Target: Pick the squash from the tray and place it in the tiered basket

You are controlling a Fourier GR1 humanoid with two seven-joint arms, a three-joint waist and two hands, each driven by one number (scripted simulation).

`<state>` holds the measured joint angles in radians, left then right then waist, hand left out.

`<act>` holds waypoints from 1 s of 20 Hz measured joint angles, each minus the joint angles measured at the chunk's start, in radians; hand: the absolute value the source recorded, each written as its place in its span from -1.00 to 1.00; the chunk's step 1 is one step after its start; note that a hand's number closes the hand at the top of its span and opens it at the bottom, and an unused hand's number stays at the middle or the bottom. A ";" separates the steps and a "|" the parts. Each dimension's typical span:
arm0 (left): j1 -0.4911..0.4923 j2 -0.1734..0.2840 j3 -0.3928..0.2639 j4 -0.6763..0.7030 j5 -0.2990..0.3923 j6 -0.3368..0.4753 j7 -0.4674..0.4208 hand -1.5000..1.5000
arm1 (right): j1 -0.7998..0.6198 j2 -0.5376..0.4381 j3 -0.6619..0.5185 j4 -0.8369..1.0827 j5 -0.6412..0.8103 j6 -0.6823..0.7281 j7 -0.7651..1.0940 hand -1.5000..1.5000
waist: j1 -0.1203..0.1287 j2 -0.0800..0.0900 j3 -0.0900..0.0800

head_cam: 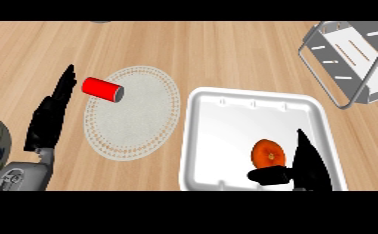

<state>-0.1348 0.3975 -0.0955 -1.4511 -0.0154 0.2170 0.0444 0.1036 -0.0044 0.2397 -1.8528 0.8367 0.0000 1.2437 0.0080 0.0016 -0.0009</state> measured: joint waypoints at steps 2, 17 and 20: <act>-0.006 0.001 0.003 -0.005 -0.002 -0.003 0.012 0.00 | -0.014 0.000 -0.005 0.024 -0.016 -0.009 -0.002 -1.00 | -0.001 0.000 0.000; -0.015 -0.017 0.027 0.015 -0.023 -0.025 0.007 0.00 | -0.087 -0.022 0.007 0.164 -0.110 -0.023 -0.045 1.00 | -0.008 -0.007 -0.011; -0.024 -0.020 0.038 0.031 -0.026 -0.030 -0.002 0.00 | -0.114 -0.024 0.019 0.183 -0.080 -0.005 -0.045 1.00 | -0.009 -0.008 -0.012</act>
<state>-0.1584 0.3774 -0.0576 -1.4205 -0.0409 0.1866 0.0422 -0.0107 -0.0281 0.2591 -1.6696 0.7568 -0.0050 1.1989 -0.0014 -0.0062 -0.0129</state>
